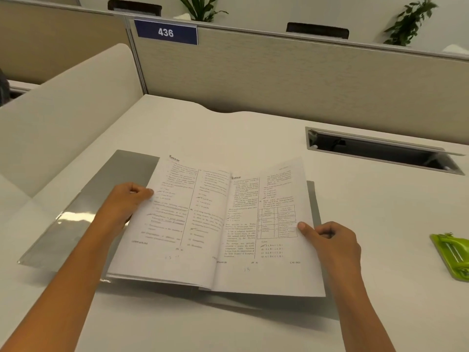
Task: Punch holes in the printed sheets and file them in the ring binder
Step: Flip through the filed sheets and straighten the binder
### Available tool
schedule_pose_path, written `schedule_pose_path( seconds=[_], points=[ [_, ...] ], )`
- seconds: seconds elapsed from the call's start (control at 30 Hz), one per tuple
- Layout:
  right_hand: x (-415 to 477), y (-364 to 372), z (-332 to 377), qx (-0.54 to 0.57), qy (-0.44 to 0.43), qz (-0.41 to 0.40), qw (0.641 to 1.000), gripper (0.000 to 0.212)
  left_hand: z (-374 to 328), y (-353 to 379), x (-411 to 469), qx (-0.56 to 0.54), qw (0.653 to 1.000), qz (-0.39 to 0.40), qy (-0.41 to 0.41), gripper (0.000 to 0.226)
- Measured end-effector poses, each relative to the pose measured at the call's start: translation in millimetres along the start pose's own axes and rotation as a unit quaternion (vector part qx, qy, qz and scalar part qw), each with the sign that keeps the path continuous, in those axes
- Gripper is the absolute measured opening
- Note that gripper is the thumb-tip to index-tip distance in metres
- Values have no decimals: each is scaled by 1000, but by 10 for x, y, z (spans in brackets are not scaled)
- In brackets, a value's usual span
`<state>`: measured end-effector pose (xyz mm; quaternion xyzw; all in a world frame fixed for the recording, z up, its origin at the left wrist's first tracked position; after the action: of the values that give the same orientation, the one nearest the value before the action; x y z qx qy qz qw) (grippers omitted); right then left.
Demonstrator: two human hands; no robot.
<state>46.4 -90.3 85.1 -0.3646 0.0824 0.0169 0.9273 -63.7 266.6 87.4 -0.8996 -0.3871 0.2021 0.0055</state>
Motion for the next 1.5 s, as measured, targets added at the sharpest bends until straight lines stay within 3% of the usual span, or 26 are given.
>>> schedule_pose_path(
  seconds=[0.37, 0.47, 0.67, 0.8, 1.03, 1.1, 1.23, 1.33, 1.5],
  points=[
    [2, -37, 67, 74, 17, 44, 996, 25, 54, -37, -6, -61, 997, 24, 35, 19],
    [-39, -79, 260, 122, -12, 67, 990, 15, 13, -16, -24, -9, 996, 41, 80, 18],
    [-273, 153, 882, 203, -109, 137, 963, 11, -192, 89, -91, -5, 991, 71, 112, 16],
    [-428, 513, 1232, 188, -162, 180, 952, 9, -378, 210, -186, 9, 986, 79, 148, 12],
    [-780, 1039, 1423, 108, -257, 219, 935, 27, -530, 342, -212, 29, 994, 11, 100, 47],
    [-827, 1110, 1414, 95, -277, 221, 930, 29, -524, 333, -197, 58, 991, 7, 116, 44],
    [-819, 1146, 1308, 91, -306, 201, 926, 28, -444, 288, -158, 98, 985, 4, 141, 24],
    [-656, 1150, 1085, 64, -313, 131, 938, 27, -360, 220, -75, 79, 990, 1, 119, 13],
    [-248, 1239, 486, -100, -321, 29, 941, 37, -235, 88, 55, 27, 997, 0, 74, 14]
  ],
)
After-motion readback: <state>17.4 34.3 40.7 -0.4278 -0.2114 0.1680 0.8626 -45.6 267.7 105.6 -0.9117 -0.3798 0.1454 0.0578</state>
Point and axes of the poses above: each hand's wrist, its own x-axis towards the middle knuckle, its own y-axis out of the palm, z = x × y, the point moved 1 cm from there along x, towards the middle knuckle, and after that the axes turned 13 degrees about -x, right-handed, at the moved point
